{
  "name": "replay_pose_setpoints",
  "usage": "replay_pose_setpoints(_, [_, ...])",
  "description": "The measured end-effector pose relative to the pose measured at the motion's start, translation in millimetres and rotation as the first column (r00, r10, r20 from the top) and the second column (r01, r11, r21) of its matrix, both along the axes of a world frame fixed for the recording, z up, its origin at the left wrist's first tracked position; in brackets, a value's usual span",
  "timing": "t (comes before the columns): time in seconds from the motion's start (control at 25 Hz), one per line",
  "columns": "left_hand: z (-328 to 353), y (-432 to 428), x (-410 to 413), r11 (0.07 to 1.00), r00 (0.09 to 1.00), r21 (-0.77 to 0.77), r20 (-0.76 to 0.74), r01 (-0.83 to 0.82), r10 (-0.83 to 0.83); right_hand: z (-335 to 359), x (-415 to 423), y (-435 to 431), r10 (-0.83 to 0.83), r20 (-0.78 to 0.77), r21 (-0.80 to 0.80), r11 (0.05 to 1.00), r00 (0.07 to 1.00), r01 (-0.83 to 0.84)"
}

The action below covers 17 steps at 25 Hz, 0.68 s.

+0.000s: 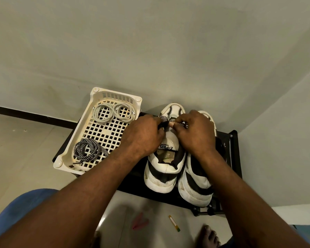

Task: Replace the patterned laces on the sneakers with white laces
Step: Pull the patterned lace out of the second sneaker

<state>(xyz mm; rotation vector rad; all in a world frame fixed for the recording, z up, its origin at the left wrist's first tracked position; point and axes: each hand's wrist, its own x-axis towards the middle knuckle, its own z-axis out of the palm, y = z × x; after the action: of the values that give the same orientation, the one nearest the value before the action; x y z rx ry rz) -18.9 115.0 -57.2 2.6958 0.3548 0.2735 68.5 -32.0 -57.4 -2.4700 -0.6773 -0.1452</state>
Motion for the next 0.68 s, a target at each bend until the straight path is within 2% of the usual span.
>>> replay_pose_setpoints(0.04, [-0.2,1.0,0.9,1.0,1.0,-0.002,-0.003,0.001,-0.001,1.1,-0.5,-0.6,0.009,-0.082,0.186,0.983,0.997,0.006])
replay_pose_setpoints(0.08, [-0.9,1.8,1.3,1.0,1.0,0.0,-0.004,-0.002,0.002,4.5,0.7,-2.1,0.052,-0.215,0.436,0.899,0.975,0.048])
replay_pose_setpoints(0.12, [-1.2,1.7,2.1,1.0,1.0,0.006,-0.006,-0.003,0.003,11.6,3.9,-5.1,0.154,-0.343,0.674,0.727,0.927,0.129])
replay_pose_setpoints(0.16, [-1.2,1.5,2.8,1.0,1.0,0.013,-0.007,-0.001,0.001,20.6,6.6,-8.0,0.286,-0.426,0.821,0.522,0.858,0.233])
replay_pose_setpoints(0.2, [-1.6,1.8,3.1,1.0,1.0,0.019,-0.007,0.0,0.0,27.2,7.8,-10.1,0.383,-0.462,0.875,0.345,0.8,0.34])
replay_pose_setpoints(0.24, [-2.6,2.2,3.1,1.0,1.0,0.025,-0.003,0.0,0.0,30.5,8.4,-11.2,0.398,-0.494,0.869,0.263,0.773,0.42])
replay_pose_setpoints(0.28, [-3.2,2.1,2.9,1.0,1.0,0.029,-0.001,0.001,-0.001,30.5,9.6,-11.6,0.321,-0.526,0.844,0.315,0.788,0.435])
replay_pose_setpoints(0.32, [-3.6,2.1,2.7,1.0,1.0,0.031,0.0,0.002,-0.002,28.2,10.2,-10.4,0.162,-0.513,0.777,0.505,0.843,0.376])
replay_pose_setpoints(0.36, [-3.5,1.6,3.1,0.999,1.0,0.032,0.001,0.003,-0.003,23.1,8.3,-7.9,0.022,-0.423,0.608,0.748,0.906,0.266])
replay_pose_setpoints(0.4, [-3.2,1.1,3.0,0.999,1.0,0.033,0.004,0.005,-0.006,16.4,3.8,-5.6,-0.034,-0.289,0.344,0.929,0.957,0.137])
replay_pose_setpoints(0.44, [-2.8,0.6,2.9,0.999,1.0,0.032,0.005,0.009,-0.009,9.2,-1.5,-2.4,-0.015,-0.169,0.05,0.998,0.985,0.024])
replay_pose_setpoints(0.48, [-1.9,0.0,2.4,0.999,1.0,0.032,0.007,0.011,-0.011,5.4,-6.0,0.0,0.016,-0.094,-0.169,0.985,0.995,-0.032])
replay_pose_setpoints(0.52, [-1.0,-0.4,1.7,0.999,1.0,0.037,0.009,0.011,-0.012,3.5,-6.9,2.6,0.026,-0.047,-0.243,0.969,0.999,-0.037])
replay_pose_setpoints(0.56, [-0.3,-0.7,0.6,0.999,1.0,0.046,0.013,0.009,-0.009,2.8,-6.6,4.9,0.026,-0.026,-0.205,0.978,0.999,-0.031])
replay_pose_setpoints(0.6, [0.8,-1.0,-0.5,0.998,1.0,0.057,0.017,0.004,-0.005,2.7,-5.0,5.0,0.013,-0.031,-0.095,0.995,0.999,-0.016])
replay_pose_setpoints(0.68, [2.4,-1.6,-1.7,0.998,1.0,0.06,0.02,-0.002,0.0,3.0,1.9,0.4,-0.07,-0.145,0.233,0.967,0.987,0.103])
